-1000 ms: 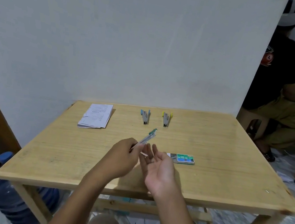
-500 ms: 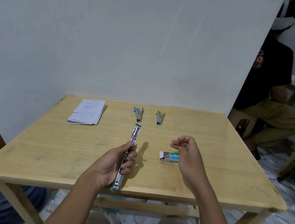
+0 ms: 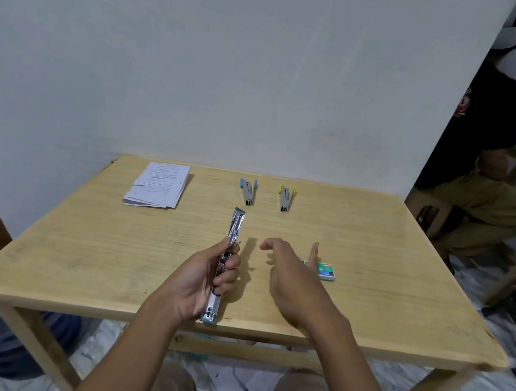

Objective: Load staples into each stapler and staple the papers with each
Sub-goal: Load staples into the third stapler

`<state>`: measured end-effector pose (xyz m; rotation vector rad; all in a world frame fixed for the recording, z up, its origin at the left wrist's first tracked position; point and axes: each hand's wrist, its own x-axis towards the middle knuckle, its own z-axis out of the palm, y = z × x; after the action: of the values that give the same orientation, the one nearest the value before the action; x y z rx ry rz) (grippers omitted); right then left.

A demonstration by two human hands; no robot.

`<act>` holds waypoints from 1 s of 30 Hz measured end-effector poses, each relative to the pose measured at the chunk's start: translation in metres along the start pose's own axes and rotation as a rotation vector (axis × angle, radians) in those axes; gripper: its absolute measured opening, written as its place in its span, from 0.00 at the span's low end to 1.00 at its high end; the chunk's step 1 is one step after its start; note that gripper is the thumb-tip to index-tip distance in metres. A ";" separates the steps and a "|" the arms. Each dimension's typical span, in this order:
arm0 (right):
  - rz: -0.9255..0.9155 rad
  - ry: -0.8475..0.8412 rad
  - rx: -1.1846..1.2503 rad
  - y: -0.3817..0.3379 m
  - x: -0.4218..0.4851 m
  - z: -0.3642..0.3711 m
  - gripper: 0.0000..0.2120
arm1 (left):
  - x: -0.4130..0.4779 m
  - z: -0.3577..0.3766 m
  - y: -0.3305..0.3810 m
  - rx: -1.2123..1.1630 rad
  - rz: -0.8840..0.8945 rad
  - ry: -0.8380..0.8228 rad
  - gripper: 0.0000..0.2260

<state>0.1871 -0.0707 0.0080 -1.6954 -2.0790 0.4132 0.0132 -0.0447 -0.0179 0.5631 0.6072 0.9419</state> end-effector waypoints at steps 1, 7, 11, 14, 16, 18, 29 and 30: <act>-0.002 -0.016 -0.016 0.000 0.000 -0.001 0.25 | 0.000 0.000 0.000 0.002 0.000 -0.002 0.09; 0.091 0.073 0.185 0.013 -0.006 -0.021 0.16 | 0.001 -0.001 0.000 0.001 0.000 -0.019 0.09; 0.160 0.145 0.046 0.052 0.005 -0.031 0.10 | 0.001 -0.001 0.000 0.015 0.005 -0.019 0.09; 0.166 0.032 -0.040 0.060 0.009 -0.037 0.08 | 0.001 -0.001 0.000 0.008 0.000 -0.017 0.09; 0.126 -0.009 -0.108 0.057 0.012 -0.039 0.08 | 0.001 0.000 0.000 0.003 -0.003 -0.018 0.09; 0.093 -0.050 -0.184 0.054 0.016 -0.039 0.08 | 0.001 -0.001 -0.001 0.002 -0.002 -0.018 0.09; 0.012 -0.084 -0.259 0.052 0.034 -0.041 0.07 | 0.000 -0.002 -0.002 -0.028 -0.020 -0.027 0.08; 0.009 -0.058 -0.227 0.054 0.034 -0.040 0.07 | -0.001 -0.002 -0.002 -0.030 -0.021 -0.025 0.08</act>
<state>0.2472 -0.0274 0.0212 -1.8399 -2.2328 0.2390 0.0126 -0.0457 -0.0202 0.5401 0.5750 0.9210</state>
